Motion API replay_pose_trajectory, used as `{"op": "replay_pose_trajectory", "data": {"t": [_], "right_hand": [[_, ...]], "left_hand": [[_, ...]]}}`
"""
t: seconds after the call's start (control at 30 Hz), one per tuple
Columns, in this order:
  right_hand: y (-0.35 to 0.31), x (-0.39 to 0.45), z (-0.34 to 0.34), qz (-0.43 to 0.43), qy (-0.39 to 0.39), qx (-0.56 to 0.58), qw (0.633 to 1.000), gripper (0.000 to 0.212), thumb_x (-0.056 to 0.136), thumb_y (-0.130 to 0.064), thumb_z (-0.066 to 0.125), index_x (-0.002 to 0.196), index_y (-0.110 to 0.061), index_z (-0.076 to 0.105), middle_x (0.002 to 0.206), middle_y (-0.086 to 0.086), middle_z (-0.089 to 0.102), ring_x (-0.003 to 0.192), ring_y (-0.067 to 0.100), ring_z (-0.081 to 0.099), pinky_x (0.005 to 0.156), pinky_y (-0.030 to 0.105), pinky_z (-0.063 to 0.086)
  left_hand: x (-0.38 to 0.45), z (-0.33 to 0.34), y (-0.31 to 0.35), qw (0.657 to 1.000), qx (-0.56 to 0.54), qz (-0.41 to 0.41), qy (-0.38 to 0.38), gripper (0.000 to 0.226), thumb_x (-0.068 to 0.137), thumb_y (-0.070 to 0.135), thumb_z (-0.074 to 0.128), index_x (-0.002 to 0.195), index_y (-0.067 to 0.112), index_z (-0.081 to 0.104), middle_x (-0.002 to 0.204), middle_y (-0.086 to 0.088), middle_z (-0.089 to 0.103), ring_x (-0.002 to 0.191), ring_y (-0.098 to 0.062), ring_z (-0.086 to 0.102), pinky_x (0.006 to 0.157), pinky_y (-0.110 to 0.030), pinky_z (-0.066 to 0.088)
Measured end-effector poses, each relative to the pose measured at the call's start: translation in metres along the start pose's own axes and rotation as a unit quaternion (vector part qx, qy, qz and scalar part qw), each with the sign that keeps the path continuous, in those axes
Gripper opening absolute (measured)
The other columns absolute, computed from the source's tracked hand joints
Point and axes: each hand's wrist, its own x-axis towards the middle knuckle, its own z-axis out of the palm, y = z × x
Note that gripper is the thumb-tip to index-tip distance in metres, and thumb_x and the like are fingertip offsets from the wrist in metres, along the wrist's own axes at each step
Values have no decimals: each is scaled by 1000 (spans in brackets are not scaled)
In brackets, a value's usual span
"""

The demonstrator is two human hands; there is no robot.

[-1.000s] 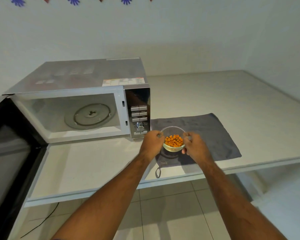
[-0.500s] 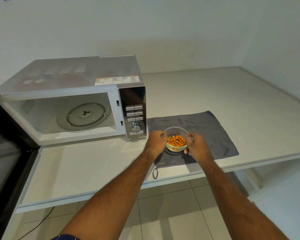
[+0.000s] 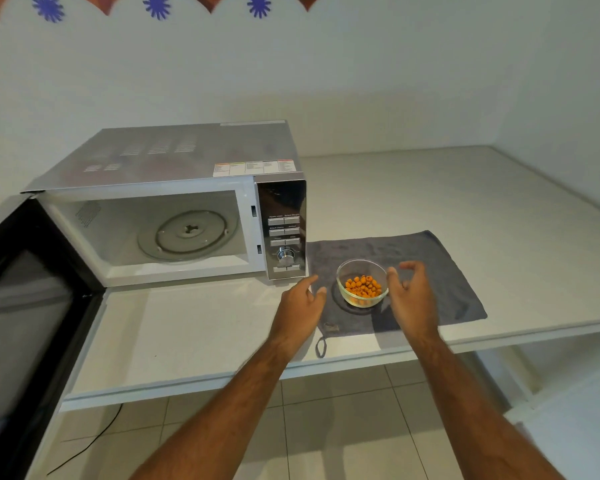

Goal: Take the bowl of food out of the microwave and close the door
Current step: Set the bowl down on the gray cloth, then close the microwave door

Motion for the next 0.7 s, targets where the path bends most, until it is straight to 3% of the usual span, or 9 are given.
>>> {"op": "replay_pose_trajectory", "data": {"t": [0.07, 0.17, 0.23, 0.3, 0.4, 0.5, 0.63, 0.7], "right_hand": [[-9, -11, 1, -39, -12, -1, 999, 18, 101, -44, 56, 115, -33, 52, 55, -7, 59, 49, 5, 61, 52, 27, 46], [-21, -31, 11, -95, -68, -35, 993, 9, 103, -41, 54, 103, -32, 55, 83, -7, 66, 73, 7, 65, 60, 29, 53], [-25, -49, 26, -150, -109, -62, 981, 8, 103, -33, 57, 97, -28, 59, 84, -7, 64, 73, 9, 64, 61, 30, 55], [-27, -68, 47, -191, -149, -69, 968, 6, 101, -25, 61, 96, -21, 62, 86, -4, 65, 75, 15, 63, 69, 41, 57], [-28, -92, 78, -232, -202, -111, 945, 18, 100, -29, 62, 115, -19, 65, 111, -1, 63, 95, 18, 62, 88, 42, 53], [-32, -112, 107, -274, -241, -175, 915, 38, 100, -37, 59, 133, -17, 60, 127, 5, 58, 117, 26, 56, 101, 41, 45], [-38, -125, 135, -316, -270, -269, 869, 52, 98, -51, 52, 137, -17, 53, 134, 6, 56, 121, 30, 56, 103, 41, 41], [-33, -128, 143, -313, -288, -301, 854, 62, 101, -54, 45, 148, -13, 43, 152, 10, 47, 140, 31, 45, 117, 41, 32]], "left_hand": [[-12, -15, -9, 1000, 21, 1, 24, 42, 107, 34, 59, 147, 23, 62, 72, 5, 60, 68, -7, 61, 65, -17, 49], [-28, -38, -18, 998, 32, -8, 46, 39, 107, 33, 60, 146, 25, 63, 78, 0, 64, 76, -12, 66, 72, -21, 53], [-40, -57, -25, 998, 28, -7, 61, 38, 106, 34, 60, 143, 28, 65, 85, 1, 66, 84, -15, 68, 78, -26, 54], [-52, -78, -31, 997, 24, -2, 77, 36, 105, 34, 61, 141, 29, 66, 90, 4, 65, 85, -13, 65, 78, -25, 51], [-67, -113, -30, 993, 30, -1, 111, 35, 105, 34, 63, 140, 29, 66, 102, 5, 67, 90, -13, 65, 81, -25, 54], [-83, -157, -19, 991, 54, 15, 124, 33, 104, 34, 63, 137, 31, 65, 106, 9, 65, 99, -18, 65, 86, -36, 62], [-108, -226, 2, 979, 133, 45, 149, 34, 102, 40, 64, 135, 34, 61, 109, 14, 61, 112, -17, 57, 90, -32, 50], [-126, -259, 17, 982, 121, 29, 146, 41, 100, 50, 64, 139, 39, 55, 114, 19, 59, 112, -9, 57, 92, -37, 53]]}}
